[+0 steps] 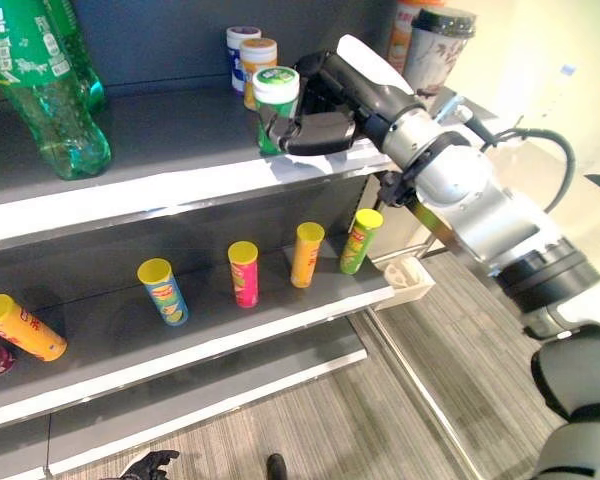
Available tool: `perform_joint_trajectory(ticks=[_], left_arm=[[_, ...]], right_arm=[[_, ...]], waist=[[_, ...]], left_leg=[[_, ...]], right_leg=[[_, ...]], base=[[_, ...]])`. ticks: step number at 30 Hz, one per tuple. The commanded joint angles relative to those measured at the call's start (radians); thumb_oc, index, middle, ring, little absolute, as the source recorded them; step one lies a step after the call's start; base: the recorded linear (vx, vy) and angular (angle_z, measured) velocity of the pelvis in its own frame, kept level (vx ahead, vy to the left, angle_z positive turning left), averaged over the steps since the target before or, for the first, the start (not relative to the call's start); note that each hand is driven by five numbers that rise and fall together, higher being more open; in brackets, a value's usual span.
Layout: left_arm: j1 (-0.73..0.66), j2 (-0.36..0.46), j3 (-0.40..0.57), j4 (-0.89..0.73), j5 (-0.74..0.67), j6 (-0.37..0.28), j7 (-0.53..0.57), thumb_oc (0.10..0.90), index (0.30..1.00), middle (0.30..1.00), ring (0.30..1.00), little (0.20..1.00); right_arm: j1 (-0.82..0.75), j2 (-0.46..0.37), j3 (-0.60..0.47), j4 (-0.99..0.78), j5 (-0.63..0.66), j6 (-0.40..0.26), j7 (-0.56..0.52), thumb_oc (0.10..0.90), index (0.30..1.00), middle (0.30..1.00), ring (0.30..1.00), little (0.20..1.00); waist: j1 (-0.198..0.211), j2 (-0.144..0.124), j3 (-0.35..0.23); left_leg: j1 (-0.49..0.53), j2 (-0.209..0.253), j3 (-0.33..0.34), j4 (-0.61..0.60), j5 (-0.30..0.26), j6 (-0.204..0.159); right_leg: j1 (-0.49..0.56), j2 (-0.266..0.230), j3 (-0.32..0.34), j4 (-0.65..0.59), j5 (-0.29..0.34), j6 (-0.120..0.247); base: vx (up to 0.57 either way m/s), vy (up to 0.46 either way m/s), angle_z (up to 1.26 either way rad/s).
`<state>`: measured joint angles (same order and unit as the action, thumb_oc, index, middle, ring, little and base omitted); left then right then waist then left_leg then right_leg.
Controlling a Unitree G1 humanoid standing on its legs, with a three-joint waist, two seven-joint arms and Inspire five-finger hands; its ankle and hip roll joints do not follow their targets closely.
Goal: Put the goods on the table back onto the shelves and tidy them up.
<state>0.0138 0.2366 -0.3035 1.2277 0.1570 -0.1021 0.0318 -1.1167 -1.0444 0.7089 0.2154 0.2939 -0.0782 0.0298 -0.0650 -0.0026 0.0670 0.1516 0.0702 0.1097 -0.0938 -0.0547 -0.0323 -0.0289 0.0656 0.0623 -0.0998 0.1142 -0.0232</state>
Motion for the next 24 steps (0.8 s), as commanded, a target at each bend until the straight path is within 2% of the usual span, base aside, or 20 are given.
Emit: perform_joint_trajectory(ticks=[1, 3, 24], left_arm=[[0.003, 0.07, -0.05, 0.083, -0.019, 0.011, -0.02, 0.8, 0.9, 0.9, 0.9, 0.9], [0.004, 0.069, -0.048, 0.084, -0.018, 0.012, -0.022, 0.8, 0.9, 0.9, 0.9, 0.9], [-0.008, 0.076, -0.041, 0.072, -0.025, 0.016, -0.021, 0.8, 0.9, 0.9, 0.9, 0.9]], right_arm=[[-0.149, 0.01, -0.06, 0.11, -0.022, -0.014, -0.039, 0.452, 0.378, 0.378, 0.378, 0.378], [-0.138, 0.02, -0.073, 0.113, -0.04, -0.009, -0.042, 0.8, 0.9, 0.9, 0.9, 0.9], [-0.122, 0.029, -0.12, 0.088, -0.115, 0.001, -0.063, 0.8, 0.9, 0.9, 0.9, 0.9]], waist=[[0.034, -0.061, -0.025], [0.037, -0.06, -0.025], [0.032, -0.059, -0.03]], left_leg=[[0.009, -0.031, 0.007, 0.006, -0.023, -0.023], [0.011, -0.031, 0.005, 0.006, -0.025, -0.022], [0.024, -0.028, 0.009, 0.007, -0.032, -0.018]], right_leg=[[0.105, -0.027, 0.029, 0.031, -0.135, 0.084], [0.106, -0.028, 0.026, 0.033, -0.136, 0.083], [0.111, -0.025, 0.032, 0.038, -0.139, 0.082]], base=[[0.0, 0.0, 0.0], [0.0, 0.0, 0.0], [0.0, 0.0, 0.0]])
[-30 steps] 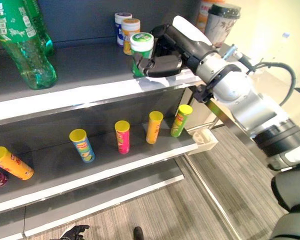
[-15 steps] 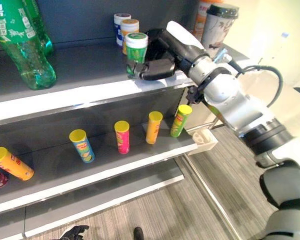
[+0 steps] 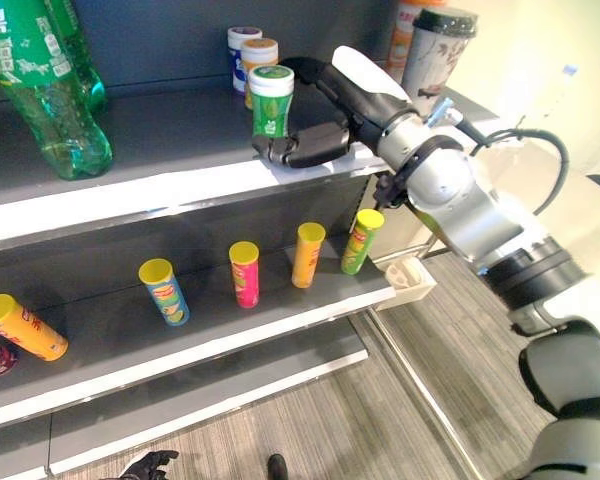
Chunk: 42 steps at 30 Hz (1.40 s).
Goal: Put the goods on the table back onto the shelves and tidy them up.
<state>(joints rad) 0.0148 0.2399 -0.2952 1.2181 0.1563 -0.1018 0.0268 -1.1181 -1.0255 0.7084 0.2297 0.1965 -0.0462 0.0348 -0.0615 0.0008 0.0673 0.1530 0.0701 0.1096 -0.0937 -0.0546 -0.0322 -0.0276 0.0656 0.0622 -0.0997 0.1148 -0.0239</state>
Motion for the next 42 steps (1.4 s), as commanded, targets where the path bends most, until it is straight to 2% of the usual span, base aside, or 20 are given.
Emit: perform_joint_trajectory(ticks=[1, 28, 36, 42], left_arm=[[-0.008, 0.072, -0.049, 0.081, -0.024, 0.016, -0.016, 0.8, 0.9, 0.9, 0.9, 0.9], [-0.007, 0.072, -0.055, 0.077, -0.032, 0.01, -0.015, 0.8, 0.9, 0.9, 0.9, 0.9], [-0.007, 0.072, -0.052, 0.079, -0.026, 0.013, -0.014, 0.8, 0.9, 0.9, 0.9, 0.9], [-0.009, 0.07, -0.036, 0.083, -0.027, 0.017, -0.012, 0.8, 0.9, 0.9, 0.9, 0.9]], right_arm=[[-0.119, 0.012, -0.122, 0.073, -0.021, -0.031, -0.068, 0.8, 0.9, 0.9, 0.9, 0.9], [-0.103, 0.051, -0.142, 0.097, -0.059, -0.021, -0.083, 0.8, 0.9, 0.9, 0.9, 0.9], [-0.084, 0.02, -0.164, 0.08, -0.066, -0.019, -0.093, 0.8, 0.9, 0.9, 0.9, 0.9], [-0.062, -0.071, -0.247, -0.027, -0.091, -0.035, -0.141, 0.8, 0.9, 0.9, 0.9, 0.9]], waist=[[0.028, -0.062, -0.03], [0.04, -0.066, -0.026], [0.036, -0.066, -0.025], [0.019, -0.064, -0.027]], left_leg=[[0.022, -0.028, 0.01, 0.007, -0.032, -0.018], [0.019, -0.037, 0.002, 0.006, -0.035, -0.009], [0.021, -0.04, 0.002, 0.006, -0.037, -0.006], [0.022, -0.04, 0.01, 0.006, -0.042, -0.004]], right_leg=[[0.11, -0.025, 0.032, 0.037, -0.139, 0.083], [0.108, -0.034, 0.031, 0.036, -0.13, 0.088], [0.108, -0.036, 0.032, 0.034, -0.127, 0.09], [0.104, -0.037, 0.04, 0.032, -0.122, 0.093]], base=[[0.0, 0.0, 0.0], [0.0, 0.0, 0.0], [0.0, 0.0, 0.0], [0.0, 0.0, 0.0]])
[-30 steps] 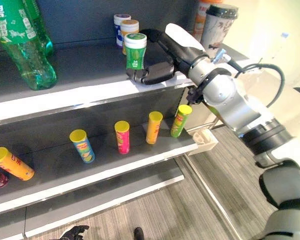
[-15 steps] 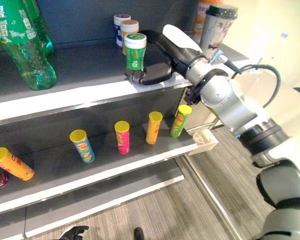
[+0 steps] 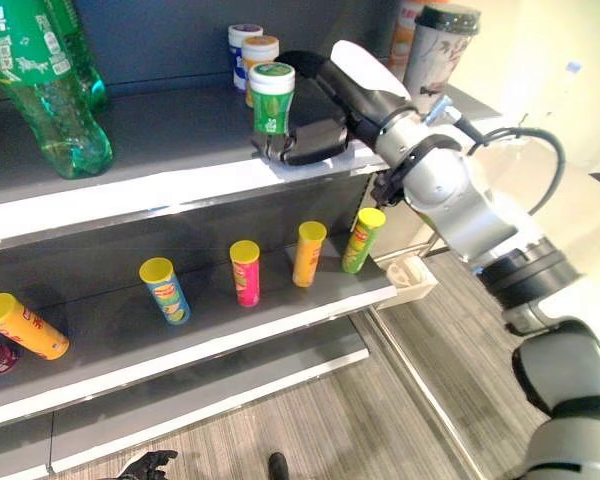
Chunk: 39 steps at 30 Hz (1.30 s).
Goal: Put the goods on the table back onto the shelves and tidy them up.
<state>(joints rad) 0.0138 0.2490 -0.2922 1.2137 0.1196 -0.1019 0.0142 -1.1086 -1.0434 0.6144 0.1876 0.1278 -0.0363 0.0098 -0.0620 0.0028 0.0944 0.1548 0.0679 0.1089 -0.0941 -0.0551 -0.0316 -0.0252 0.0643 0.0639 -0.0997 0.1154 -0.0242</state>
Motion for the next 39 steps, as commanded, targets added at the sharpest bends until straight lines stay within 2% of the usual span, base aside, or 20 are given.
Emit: perform_joint_trajectory(ticks=[1, 13, 16, 19, 20, 23, 24, 25, 26, 27, 28, 29, 30, 31, 32, 33, 35, 36, 37, 39], left_arm=[[-0.008, 0.062, -0.039, 0.088, 0.01, 0.017, 0.001, 0.8, 0.9, 0.9, 0.9, 0.9], [-0.014, 0.05, -0.016, 0.086, 0.01, 0.017, 0.011, 0.8, 0.9, 0.9, 0.9, 0.9], [-0.009, 0.043, 0.007, 0.088, 0.002, 0.015, 0.013, 0.8, 0.9, 0.9, 0.9, 0.9], [0.005, 0.027, 0.034, 0.093, -0.001, 0.012, 0.01, 0.8, 0.9, 0.9, 0.9, 0.9], [0.004, 0.031, 0.03, 0.093, -0.001, 0.012, 0.011, 0.8, 0.9, 0.9, 0.9, 0.9], [0.014, 0.018, 0.059, 0.098, -0.003, 0.008, 0.008, 0.8, 0.9, 0.9, 0.9, 0.9], [0.018, 0.015, 0.068, 0.098, -0.002, 0.004, 0.006, 0.8, 0.9, 0.9, 0.9, 0.9], [0.016, 0.018, 0.061, 0.098, -0.001, 0.004, 0.007, 0.8, 0.9, 0.9, 0.9, 0.9], [0.019, 0.013, 0.071, 0.097, -0.001, 0.003, 0.006, 0.8, 0.9, 0.9, 0.9, 0.9], [0.019, 0.013, 0.079, 0.096, 0.002, 0.002, 0.004, 0.8, 0.9, 0.9, 0.9, 0.9], [0.018, 0.009, 0.077, 0.096, 0.004, 0.002, 0.004, 0.8, 0.9, 0.9, 0.9, 0.9], [0.016, 0.011, 0.07, 0.096, 0.004, 0.001, 0.004, 0.8, 0.9, 0.9, 0.9, 0.9], [0.013, 0.007, 0.07, 0.094, 0.008, 0.002, 0.001, 0.8, 0.9, 0.9, 0.9, 0.9], [0.01, 0.008, 0.061, 0.094, 0.008, 0.002, 0.001, 0.8, 0.9, 0.9, 0.9, 0.9], [0.009, 0.007, 0.059, 0.09, 0.019, 0.001, -0.003, 0.8, 0.9, 0.9, 0.9, 0.9], [0.008, 0.007, 0.05, 0.086, 0.025, 0.0, -0.007, 0.8, 0.9, 0.9, 0.9, 0.9], [0.003, 0.007, 0.035, 0.083, 0.029, -0.004, -0.013, 0.8, 0.9, 0.9, 0.9, 0.9], [-0.008, 0.008, 0.015, 0.072, 0.038, -0.009, -0.021, 0.8, 0.9, 0.9, 0.9, 0.9], [-0.009, 0.008, 0.012, 0.072, 0.038, -0.009, -0.022, 0.8, 0.9, 0.9, 0.9, 0.9], [-0.035, 0.017, -0.031, 0.049, 0.059, -0.018, -0.04, 0.8, 0.9, 0.9, 0.9, 0.9]], right_arm=[[-0.066, -0.054, -0.158, 0.012, -0.023, -0.043, -0.116, 0.8, 0.9, 0.9, 0.9, 0.9], [0.102, -0.172, -0.343, -0.2, 0.024, -0.102, -0.144, 0.8, 0.9, 0.9, 0.9, 0.9], [0.212, -0.246, -0.435, -0.26, 0.068, -0.137, -0.14, 0.8, 0.9, 0.9, 0.9, 0.9], [0.416, -0.306, -0.624, -0.321, 0.085, -0.168, -0.144, 0.8, 0.9, 0.9, 0.9, 0.9], [0.445, -0.305, -0.652, -0.329, 0.086, -0.168, -0.143, 0.8, 0.9, 0.9, 0.9, 0.9], [0.673, -0.314, -0.873, -0.367, 0.084, -0.195, -0.156, 0.8, 0.9, 0.9, 0.9, 0.9], [0.849, -0.299, -1.047, -0.388, 0.072, -0.205, -0.171, 0.8, 0.9, 0.9, 0.9, 0.9], [0.881, -0.294, -1.079, -0.397, 0.072, -0.206, -0.17, 0.8, 0.9, 0.9, 0.9, 0.9], [0.931, -0.287, -1.129, -0.398, 0.059, -0.208, -0.179, 0.8, 0.9, 0.9, 0.9, 0.9], [1.078, -0.267, -1.295, -0.408, 0.035, -0.212, -0.202, 0.8, 0.9, 0.9, 0.9, 0.9], [1.145, -0.243, -1.37, -0.412, 0.032, -0.216, -0.217, 0.8, 0.9, 0.9, 0.9, 0.9], [1.169, -0.238, -1.394, -0.418, 0.034, -0.217, -0.217, 0.8, 0.9, 0.9, 0.9, 0.9], [1.225, -0.202, -1.465, -0.411, 0.027, -0.224, -0.249, 0.8, 0.9, 0.9, 0.9, 0.9], [1.251, -0.196, -1.491, -0.418, 0.029, -0.225, -0.249, 0.8, 0.9, 0.9, 0.9, 0.9], [1.296, -0.168, -1.55, -0.405, 0.018, -0.223, -0.275, 0.8, 0.9, 0.9, 0.9, 0.9], [1.335, -0.157, -1.598, -0.403, 0.022, -0.226, -0.286, 0.8, 0.9, 0.9, 0.9, 0.9], [1.368, -0.15, -1.636, -0.395, 0.036, -0.234, -0.295, 0.8, 0.9, 0.9, 0.9, 0.9], [1.393, -0.14, -1.659, -0.38, 0.046, -0.232, -0.305, 0.8, 0.9, 0.9, 0.9, 0.9], [1.401, -0.141, -1.667, -0.377, 0.049, -0.235, -0.305, 0.8, 0.9, 0.9, 0.9, 0.9], [1.43, -0.144, -1.686, -0.356, 0.026, -0.214, -0.31, 0.8, 0.9, 0.9, 0.9, 0.9]], waist=[[0.021, -0.067, -0.054], [-0.003, -0.069, -0.059], [-0.02, -0.069, -0.06], [-0.048, -0.066, -0.063], [-0.043, -0.07, -0.063], [-0.075, -0.069, -0.066], [-0.095, -0.075, -0.069], [-0.088, -0.078, -0.069], [-0.106, -0.079, -0.071], [-0.13, -0.082, -0.075], [-0.141, -0.084, -0.076], [-0.133, -0.084, -0.076], [-0.155, -0.084, -0.079], [-0.142, -0.084, -0.079], [-0.174, -0.084, -0.082], [-0.182, -0.084, -0.083], [-0.187, -0.084, -0.084], [-0.213, -0.089, -0.08], [-0.206, -0.088, -0.083], [-0.239, -0.094, -0.074]], left_leg=[[0.02, -0.038, 0.011, 0.007, -0.042, -0.005], [0.026, -0.037, 0.024, 0.007, -0.047, -0.003], [0.027, -0.035, 0.031, 0.007, -0.048, -0.004], [0.028, -0.032, 0.039, 0.007, -0.052, -0.003], [0.028, -0.032, 0.039, 0.007, -0.052, -0.003], [0.028, -0.029, 0.05, 0.007, -0.055, -0.001], [0.028, -0.027, 0.059, 0.007, -0.058, 0.001], [0.028, -0.027, 0.059, 0.007, -0.058, 0.001], [0.029, -0.027, 0.065, 0.007, -0.06, 0.003], [0.028, -0.026, 0.078, 0.007, -0.064, 0.005], [0.027, -0.025, 0.086, 0.007, -0.066, 0.006], [0.026, -0.024, 0.086, 0.007, -0.066, 0.006], [0.025, -0.025, 0.099, 0.007, -0.068, 0.009], [0.024, -0.025, 0.102, 0.007, -0.069, 0.009], [0.023, -0.026, 0.117, 0.007, -0.071, 0.011], [0.02, -0.026, 0.127, 0.007, -0.072, 0.012], [0.015, -0.027, 0.137, 0.007, -0.073, 0.014], [0.005, -0.027, 0.154, 0.007, -0.071, 0.015], [0.001, -0.027, 0.157, 0.007, -0.071, 0.015], [-0.033, -0.028, 0.186, 0.007, -0.07, 0.02]], right_leg=[[0.102, -0.035, 0.038, 0.032, -0.123, 0.093], [0.098, -0.031, 0.053, 0.029, -0.116, 0.096], [0.093, -0.028, 0.058, 0.03, -0.114, 0.099], [0.085, -0.024, 0.068, 0.031, -0.109, 0.104], [0.085, -0.024, 0.067, 0.031, -0.109, 0.104], [0.076, -0.021, 0.078, 0.031, -0.101, 0.108], [0.07, -0.018, 0.089, 0.03, -0.095, 0.112], [0.069, -0.018, 0.088, 0.03, -0.095, 0.112], [0.065, -0.017, 0.098, 0.03, -0.09, 0.114], [0.058, -0.011, 0.115, 0.028, -0.085, 0.118], [0.053, -0.009, 0.125, 0.028, -0.082, 0.12], [0.053, -0.009, 0.126, 0.028, -0.081, 0.12], [0.046, -0.004, 0.143, 0.024, -0.075, 0.123], [0.044, -0.003, 0.146, 0.024, -0.074, 0.123], [0.035, 0.002, 0.164, 0.023, -0.065, 0.127], [0.027, 0.005, 0.175, 0.023, -0.06, 0.13], [0.016, 0.008, 0.188, 0.022, -0.053, 0.133], [-0.001, 0.012, 0.205, 0.022, -0.042, 0.139], [-0.005, 0.013, 0.208, 0.022, -0.04, 0.14], [-0.048, 0.021, 0.232, 0.022, -0.021, 0.151]], base=[[0.0, 0.017, -0.04], [0.0, 0.006, -0.06], [0.0, 0.0, 0.0], [0.0, 0.003, -0.02], [0.0, 0.012, -0.08], [0.0, 0.016, -0.16], [0.0, 0.01, -0.18], [0.01, 0.012, -0.09], [0.01, 0.026, -0.17], [0.01, 0.032, -0.23], [0.01, 0.027, -0.26], [0.01, 0.021, -0.19], [0.01, 0.015, -0.25], [0.01, 0.031, -0.39], [0.01, 0.031, -0.54], [0.0, 0.033, -0.55], [-0.03, 0.018, -0.53], [-0.04, 0.016, -0.43], [-0.07, 0.041, -0.43], [-0.11, 0.011, -0.47]])
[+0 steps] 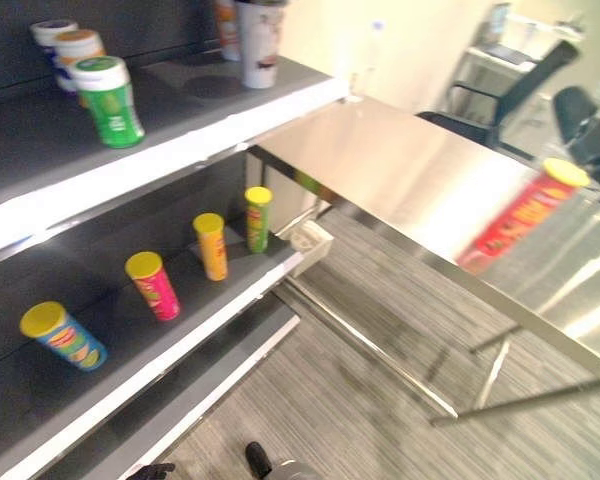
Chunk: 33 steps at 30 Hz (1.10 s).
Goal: Put the goods on the table back onto the shelves and tidy them up.
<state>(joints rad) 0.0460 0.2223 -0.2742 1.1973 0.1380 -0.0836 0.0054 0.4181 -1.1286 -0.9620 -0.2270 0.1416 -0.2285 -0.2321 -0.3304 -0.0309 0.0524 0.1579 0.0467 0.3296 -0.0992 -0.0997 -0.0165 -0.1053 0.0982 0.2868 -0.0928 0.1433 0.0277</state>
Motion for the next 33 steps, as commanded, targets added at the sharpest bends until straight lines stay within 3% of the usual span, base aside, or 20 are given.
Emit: perform_joint_trajectory(ticks=[1, 5, 7, 10, 13, 14, 15, 16, 18, 19, 24, 25, 27, 31, 32, 33], left_arm=[[-0.067, 0.044, -0.05, 0.066, 0.041, -0.036, -0.031, 0.8, 0.9, 0.9, 0.9, 0.9], [-0.124, 0.096, -0.11, 0.038, 0.078, -0.048, -0.042, 0.8, 0.9, 0.9, 0.9, 0.9], [-0.152, 0.121, -0.107, 0.032, 0.073, -0.045, -0.034, 0.8, 0.9, 0.9, 0.9, 0.9], [-0.196, 0.143, -0.101, 0.019, 0.055, -0.034, -0.026, 0.8, 0.9, 0.9, 0.9, 0.9], [-0.201, 0.139, -0.094, 0.017, 0.046, -0.035, -0.02, 0.8, 0.9, 0.9, 0.9, 0.9], [-0.199, 0.139, -0.092, 0.018, 0.046, -0.036, -0.02, 0.8, 0.9, 0.9, 0.9, 0.9], [-0.18, 0.135, -0.077, 0.021, 0.039, -0.035, -0.018, 0.8, 0.9, 0.9, 0.9, 0.9], [-0.178, 0.135, -0.075, 0.02, 0.039, -0.035, -0.017, 0.8, 0.9, 0.9, 0.9, 0.9], [-0.155, 0.133, -0.052, 0.024, 0.036, -0.036, -0.014, 0.8, 0.9, 0.9, 0.9, 0.9], [-0.132, 0.139, -0.025, 0.032, 0.036, -0.036, -0.011, 0.8, 0.9, 0.9, 0.9, 0.9], [-0.098, 0.151, 0.006, 0.046, 0.053, -0.034, -0.009, 0.8, 0.9, 0.9, 0.9, 0.9], [-0.1, 0.155, 0.014, 0.061, 0.059, -0.033, -0.002, 0.8, 0.9, 0.9, 0.9, 0.9], [-0.098, 0.152, 0.037, 0.058, 0.038, -0.035, 0.005, 0.8, 0.9, 0.9, 0.9, 0.9], [-0.111, 0.144, 0.064, 0.043, -0.025, -0.031, 0.016, 0.8, 0.9, 0.9, 0.9, 0.9], [-0.106, 0.144, 0.077, 0.039, -0.048, -0.029, 0.022, 0.8, 0.9, 0.9, 0.9, 0.9], [-0.104, 0.143, 0.08, 0.038, -0.049, -0.028, 0.022, 0.8, 0.9, 0.9, 0.9, 0.9]], right_arm=[[-0.096, -0.059, -0.11, 0.059, 0.013, -0.022, -0.068, 0.8, 0.9, 0.9, 0.9, 0.9], [-0.081, -0.108, -0.131, 0.113, -0.047, 0.016, -0.086, 0.8, 0.9, 0.9, 0.9, 0.9], [-0.113, -0.132, -0.092, 0.13, -0.055, 0.022, -0.08, 0.8, 0.9, 0.9, 0.9, 0.9], [-0.155, -0.135, -0.034, 0.143, -0.066, 0.033, -0.068, 0.8, 0.9, 0.9, 0.9, 0.9], [-0.218, -0.146, 0.03, 0.153, -0.081, 0.036, -0.057, 0.8, 0.9, 0.9, 0.9, 0.9], [-0.226, -0.147, 0.039, 0.154, -0.083, 0.036, -0.057, 0.8, 0.9, 0.9, 0.9, 0.9], [-0.268, -0.148, 0.086, 0.142, -0.096, 0.044, -0.041, 0.8, 0.9, 0.9, 0.9, 0.9], [-0.277, -0.148, 0.095, 0.142, -0.099, 0.046, -0.04, 0.8, 0.9, 0.9, 0.9, 0.9], [-0.301, -0.141, 0.121, 0.127, -0.11, 0.052, -0.026, 0.8, 0.9, 0.9, 0.9, 0.9], [-0.324, -0.135, 0.142, 0.122, -0.123, 0.061, -0.021, 0.8, 0.9, 0.9, 0.9, 0.9], [-0.321, -0.119, 0.141, 0.1, -0.125, 0.063, -0.005, 0.8, 0.9, 0.9, 0.9, 0.9], [-0.346, -0.12, 0.165, 0.095, -0.107, 0.054, 0.001, 0.8, 0.9, 0.9, 0.9, 0.9], [-0.344, -0.115, 0.177, 0.092, -0.09, 0.047, 0.011, 0.8, 0.9, 0.9, 0.9, 0.9], [-0.358, -0.127, 0.217, 0.106, -0.064, 0.045, 0.035, 0.8, 0.9, 0.9, 0.9, 0.9], [-0.36, -0.137, 0.243, 0.113, -0.054, 0.043, 0.049, 0.8, 0.9, 0.9, 0.9, 0.9], [-0.367, -0.139, 0.25, 0.116, -0.054, 0.043, 0.049, 0.8, 0.9, 0.9, 0.9, 0.9]], waist=[[0.031, -0.06, -0.034], [-0.012, -0.069, -0.019], [0.003, -0.064, -0.014], [0.03, -0.042, -0.01], [0.069, -0.036, 0.009], [0.069, -0.038, 0.012], [0.12, -0.024, 0.01], [0.118, -0.025, 0.011], [0.151, -0.026, -0.002], [0.175, -0.039, -0.024], [0.197, -0.067, -0.043], [0.214, -0.069, -0.046], [0.214, -0.065, -0.044], [0.213, -0.052, -0.039], [0.217, -0.046, -0.036], [0.214, -0.042, -0.035]], left_leg=[[-0.039, -0.007, -0.034, 0.012, -0.023, 0.005], [-0.139, -0.004, 0.029, 0.012, -0.014, 0.013], [-0.188, 0.026, 0.081, 0.012, 0.013, 0.004], [-0.188, 0.08, 0.134, 0.012, 0.004, -0.017], [-0.147, 0.116, 0.191, 0.012, 0.016, -0.035], [-0.142, 0.115, 0.194, 0.012, 0.015, -0.035], [-0.131, 0.132, 0.23, 0.015, 0.036, -0.044], [-0.127, 0.13, 0.232, 0.015, 0.036, -0.044], [-0.12, 0.133, 0.258, 0.018, 0.046, -0.048], [-0.113, 0.125, 0.276, 0.02, 0.049, -0.05], [-0.098, 0.133, 0.282, 0.023, 0.064, -0.07], [-0.083, 0.154, 0.281, 0.025, 0.078, -0.089], [-0.08, 0.197, 0.271, 0.029, 0.114, -0.121], [-0.068, 0.25, 0.256, 0.027, 0.16, -0.15], [-0.067, 0.293, 0.247, 0.028, 0.199, -0.168], [-0.066, 0.301, 0.245, 0.028, 0.204, -0.174]], right_leg=[[0.028, -0.014, 0.01, 0.014, -0.047, 0.099], [-0.083, 0.005, 0.047, 0.012, 0.013, 0.142], [-0.134, -0.013, -0.03, 0.011, 0.022, 0.147], [-0.111, -0.104, -0.195, 0.01, -0.037, 0.149], [-0.046, -0.222, -0.28, 0.023, -0.043, 0.155], [-0.043, -0.223, -0.278, 0.022, -0.044, 0.156], [-0.01, -0.315, -0.377, 0.045, -0.026, 0.163], [-0.007, -0.316, -0.376, 0.043, -0.024, 0.164], [0.018, -0.383, -0.449, 0.071, 0.034, 0.176], [0.043, -0.426, -0.488, 0.081, 0.089, 0.201], [0.071, -0.417, -0.5, 0.058, 0.072, 0.223], [0.086, -0.39, -0.513, 0.034, 0.008, 0.21], [0.102, -0.351, -0.51, 0.024, -0.037, 0.185], [0.116, -0.298, -0.511, 0.031, -0.094, 0.152], [0.123, -0.256, -0.51, 0.048, -0.14, 0.129], [0.123, -0.248, -0.512, 0.053, -0.145, 0.124]], base=[[-0.12, -0.011, -0.3], [-0.2, -0.002, -0.33], [-0.27, -0.099, -0.77], [0.0, -0.061, -1.18], [-0.04, -0.104, -0.71], [-0.07, -0.144, -0.48], [-0.05, -0.093, -0.64], [-0.06, -0.137, -0.8], [0.0, -0.161, -0.85], [0.01, -0.183, -1.14], [0.04, -0.242, -0.13], [0.03, -0.301, -0.18], [0.02, -0.372, -0.4], [0.01, -0.278, -0.08], [0.02, -0.237, 0.07], [0.03, -0.412, 0.14]])
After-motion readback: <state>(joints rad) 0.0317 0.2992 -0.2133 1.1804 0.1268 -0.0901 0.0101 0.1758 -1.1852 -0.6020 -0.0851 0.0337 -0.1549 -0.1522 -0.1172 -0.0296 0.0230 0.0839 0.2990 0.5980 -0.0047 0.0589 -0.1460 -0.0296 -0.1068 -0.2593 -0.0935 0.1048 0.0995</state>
